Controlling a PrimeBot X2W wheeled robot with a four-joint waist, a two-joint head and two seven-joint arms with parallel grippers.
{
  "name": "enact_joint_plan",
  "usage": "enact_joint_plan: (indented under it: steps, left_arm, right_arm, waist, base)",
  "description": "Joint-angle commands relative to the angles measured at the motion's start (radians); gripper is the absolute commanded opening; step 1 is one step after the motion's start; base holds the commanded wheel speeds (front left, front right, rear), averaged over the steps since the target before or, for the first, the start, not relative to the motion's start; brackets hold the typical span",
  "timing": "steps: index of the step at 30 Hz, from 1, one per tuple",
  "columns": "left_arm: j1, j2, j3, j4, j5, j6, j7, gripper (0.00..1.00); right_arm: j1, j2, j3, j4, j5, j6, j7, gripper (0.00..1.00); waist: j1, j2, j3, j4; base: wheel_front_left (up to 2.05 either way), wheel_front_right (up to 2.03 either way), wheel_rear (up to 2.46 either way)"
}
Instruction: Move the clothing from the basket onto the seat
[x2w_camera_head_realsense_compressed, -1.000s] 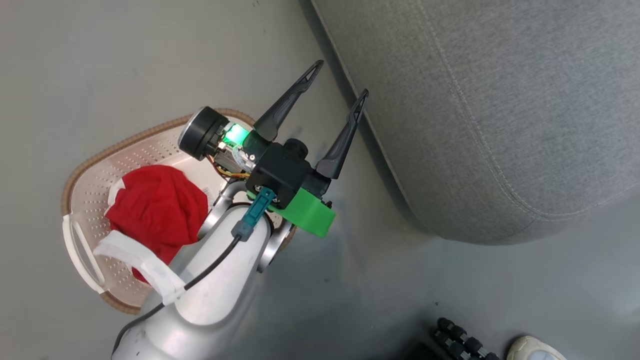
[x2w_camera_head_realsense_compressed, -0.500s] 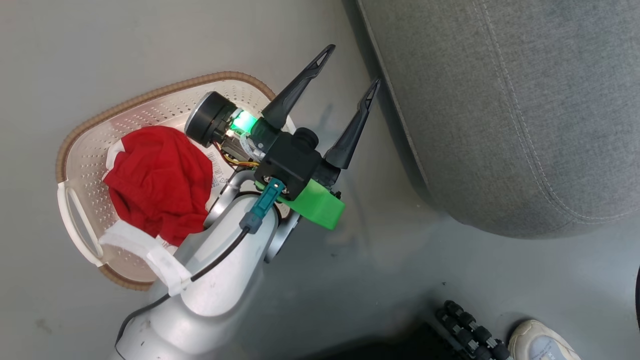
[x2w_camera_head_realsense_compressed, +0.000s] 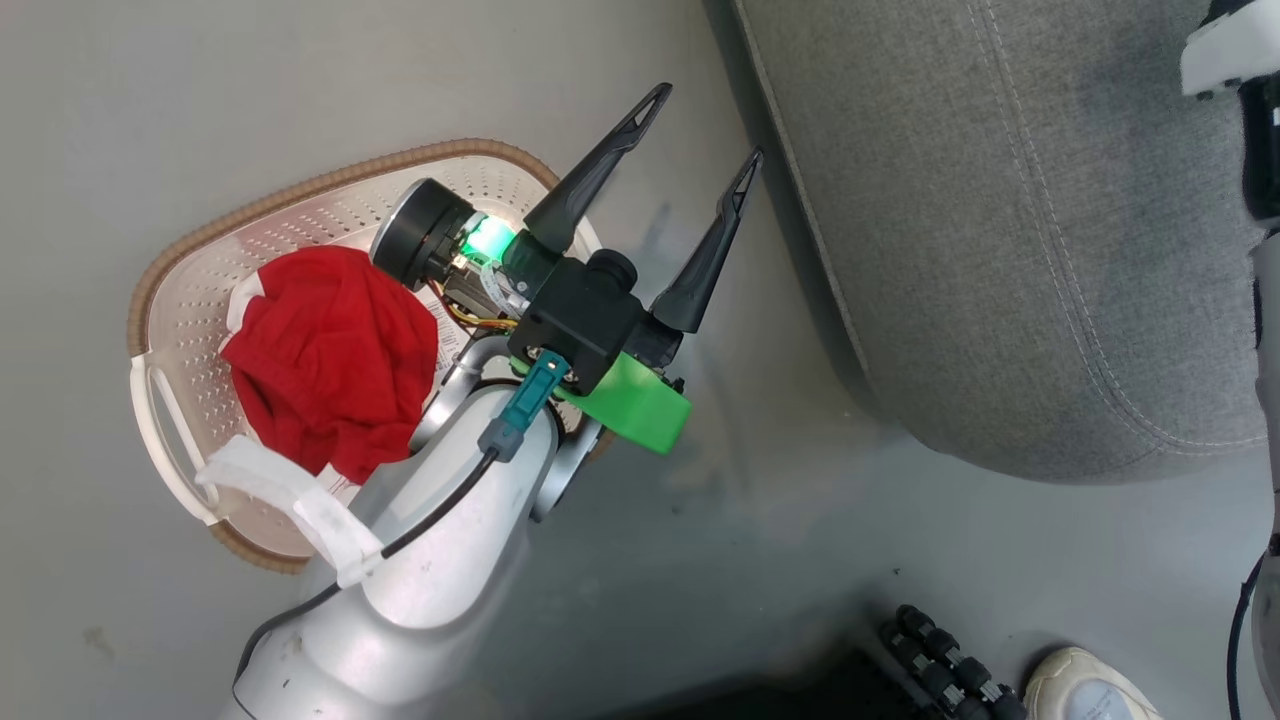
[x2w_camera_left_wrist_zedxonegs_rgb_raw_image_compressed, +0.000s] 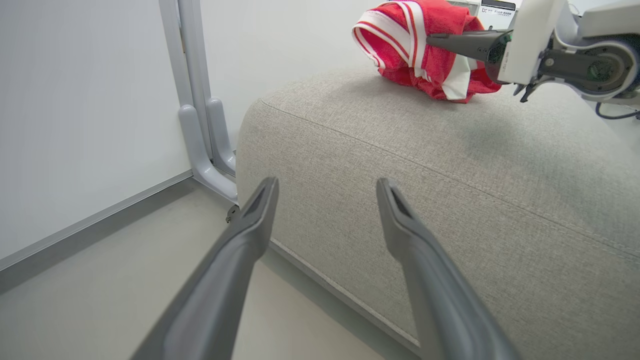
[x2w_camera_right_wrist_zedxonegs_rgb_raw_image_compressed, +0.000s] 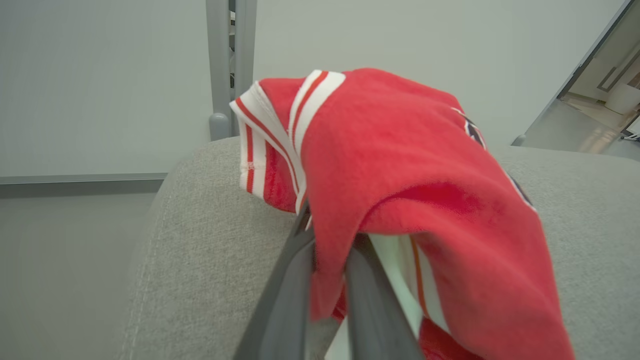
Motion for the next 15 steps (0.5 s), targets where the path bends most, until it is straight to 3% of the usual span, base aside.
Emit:
enact_joint_plan:
  steps: [1,2,3,15]
  left_arm:
    - [-0.009,0.001,0.001,-0.003,0.001,0.004,-0.001,1.00]
    - [-0.006,0.001,0.003,-0.003,0.001,0.004,-0.001,1.00]
    - [0.001,0.000,0.005,-0.002,0.001,0.006,-0.001,1.00]
    - [0.090,-0.001,0.030,-0.006,-0.022,0.013,-0.001,1.00]
  right_arm:
    - [0.017,0.002,0.003,0.014,-0.005,-0.001,-0.002,0.00]
    - [0.018,0.004,0.005,0.020,-0.007,-0.001,-0.002,0.00]
    - [0.032,0.014,0.008,0.034,0.000,-0.001,-0.002,1.00]
    - [0.224,0.029,0.014,0.013,-0.009,-0.001,-0.002,1.00]
  waist:
    - [-0.0001,-0.0001,-0.007,0.001]
    - [-0.0001,-0.0001,-0.012,0.002]
    - [-0.0001,-0.0001,-0.024,0.002]
    - [-0.0001,-0.0001,-0.195,-0.004]
  base:
    - [0.00,0.00,0.00]
    - [0.00,0.00,0.00]
    - [0.00,0.00,0.00]
    - [0.00,0.00,0.00]
